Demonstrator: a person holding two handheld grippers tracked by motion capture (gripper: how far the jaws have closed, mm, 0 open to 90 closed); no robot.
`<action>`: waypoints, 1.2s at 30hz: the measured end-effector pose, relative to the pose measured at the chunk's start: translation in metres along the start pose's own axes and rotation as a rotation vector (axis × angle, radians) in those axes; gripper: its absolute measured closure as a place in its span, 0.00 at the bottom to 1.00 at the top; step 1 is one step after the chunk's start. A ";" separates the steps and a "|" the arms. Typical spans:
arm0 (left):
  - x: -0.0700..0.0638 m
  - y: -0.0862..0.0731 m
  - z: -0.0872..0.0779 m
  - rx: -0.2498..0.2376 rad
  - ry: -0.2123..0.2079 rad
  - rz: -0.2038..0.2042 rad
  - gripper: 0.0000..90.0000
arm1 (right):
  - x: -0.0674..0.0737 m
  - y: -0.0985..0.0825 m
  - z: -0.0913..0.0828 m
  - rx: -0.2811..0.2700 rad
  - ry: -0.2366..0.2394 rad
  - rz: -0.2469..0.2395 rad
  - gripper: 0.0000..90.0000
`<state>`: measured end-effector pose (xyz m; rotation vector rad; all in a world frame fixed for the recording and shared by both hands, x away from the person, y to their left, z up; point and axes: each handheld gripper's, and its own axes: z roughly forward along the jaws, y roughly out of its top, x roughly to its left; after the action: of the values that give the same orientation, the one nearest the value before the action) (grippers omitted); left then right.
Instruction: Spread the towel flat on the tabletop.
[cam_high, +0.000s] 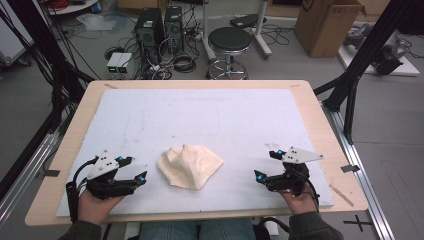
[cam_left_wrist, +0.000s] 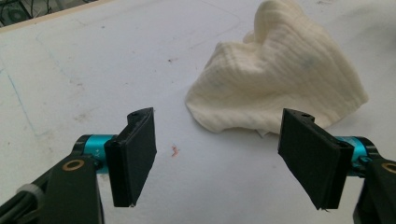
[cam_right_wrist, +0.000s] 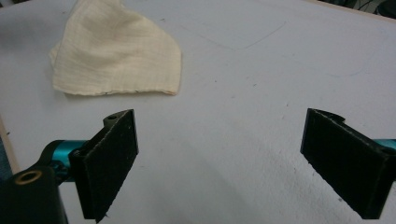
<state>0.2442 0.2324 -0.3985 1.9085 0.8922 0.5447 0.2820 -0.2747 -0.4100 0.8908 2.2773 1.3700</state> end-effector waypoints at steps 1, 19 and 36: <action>0.000 0.000 0.000 0.000 0.000 0.000 0.31 | 0.000 0.000 0.000 -0.003 0.001 0.003 0.12; -0.027 0.037 0.037 -0.001 -0.116 0.030 0.32 | 0.001 -0.001 -0.003 -0.011 -0.003 0.011 0.12; -0.045 0.051 0.110 0.129 -0.099 0.047 0.46 | -0.001 -0.002 -0.003 -0.015 0.013 0.004 0.12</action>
<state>0.3084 0.1202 -0.4059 2.0585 0.8382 0.4253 0.2803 -0.2779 -0.4103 0.8838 2.2729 1.3972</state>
